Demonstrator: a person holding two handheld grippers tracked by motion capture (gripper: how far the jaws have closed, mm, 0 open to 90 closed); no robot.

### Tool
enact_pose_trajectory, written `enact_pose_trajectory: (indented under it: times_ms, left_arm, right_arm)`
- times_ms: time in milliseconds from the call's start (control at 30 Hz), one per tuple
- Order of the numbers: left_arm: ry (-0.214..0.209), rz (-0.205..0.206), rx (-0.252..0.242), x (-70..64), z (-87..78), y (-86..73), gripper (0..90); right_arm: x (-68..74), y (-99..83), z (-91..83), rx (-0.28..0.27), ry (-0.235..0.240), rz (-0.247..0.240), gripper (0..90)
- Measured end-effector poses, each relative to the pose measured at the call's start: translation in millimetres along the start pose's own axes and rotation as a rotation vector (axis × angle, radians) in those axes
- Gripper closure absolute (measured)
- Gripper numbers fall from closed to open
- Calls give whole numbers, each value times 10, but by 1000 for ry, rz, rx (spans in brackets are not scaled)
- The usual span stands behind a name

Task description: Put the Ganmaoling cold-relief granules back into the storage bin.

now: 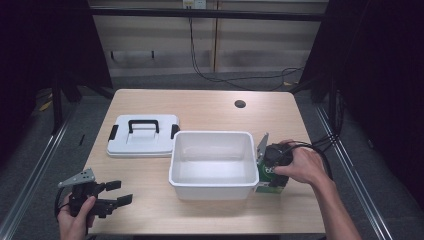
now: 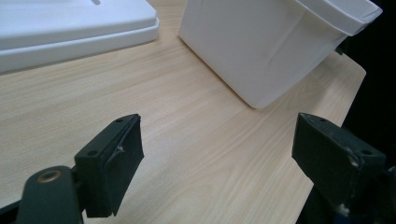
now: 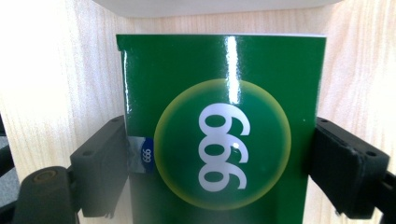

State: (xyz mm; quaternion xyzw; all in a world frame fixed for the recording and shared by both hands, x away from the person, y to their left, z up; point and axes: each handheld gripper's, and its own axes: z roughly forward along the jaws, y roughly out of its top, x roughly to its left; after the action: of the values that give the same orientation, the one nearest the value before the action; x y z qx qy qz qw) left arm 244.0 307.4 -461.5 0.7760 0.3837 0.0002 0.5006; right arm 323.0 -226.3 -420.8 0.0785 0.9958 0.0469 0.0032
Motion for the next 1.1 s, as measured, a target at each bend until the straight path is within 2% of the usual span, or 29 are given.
enact_pose_trajectory:
  times_ms: [67,200,300,433,533,567,633,667,1067,1100]
  left_arm:
    - [1,-1,0,1,-3,0,165]
    - [-3,1,3,4,1,0,165]
    - [-5,0,5,2,3,0,165]
    - [-4,-1,8,3,3,-1,165]
    - [-4,0,11,3,8,1,165]
    - [-3,0,11,4,7,0,165]
    - [-4,1,10,5,5,0,165]
    - [-4,0,9,5,4,0,165]
    - [-2,0,10,3,7,0,165]
    - [-2,-1,10,3,7,0,165]
  right_arm:
    - [1,3,4,0,-1,11,148]
    - [-3,12,-8,4,-4,-1,160]
    - [-1,20,-17,15,20,-10,162]
    - [7,10,-41,22,35,11,162]
    - [-2,-15,-69,9,29,17,163]
    - [0,-39,-100,0,27,40,163]
    - [-17,-49,-113,-12,22,30,163]
    - [-9,-64,-143,-18,16,48,164]
    - [48,-173,-285,-57,12,64,163]
    - [58,-194,-306,-65,15,81,163]
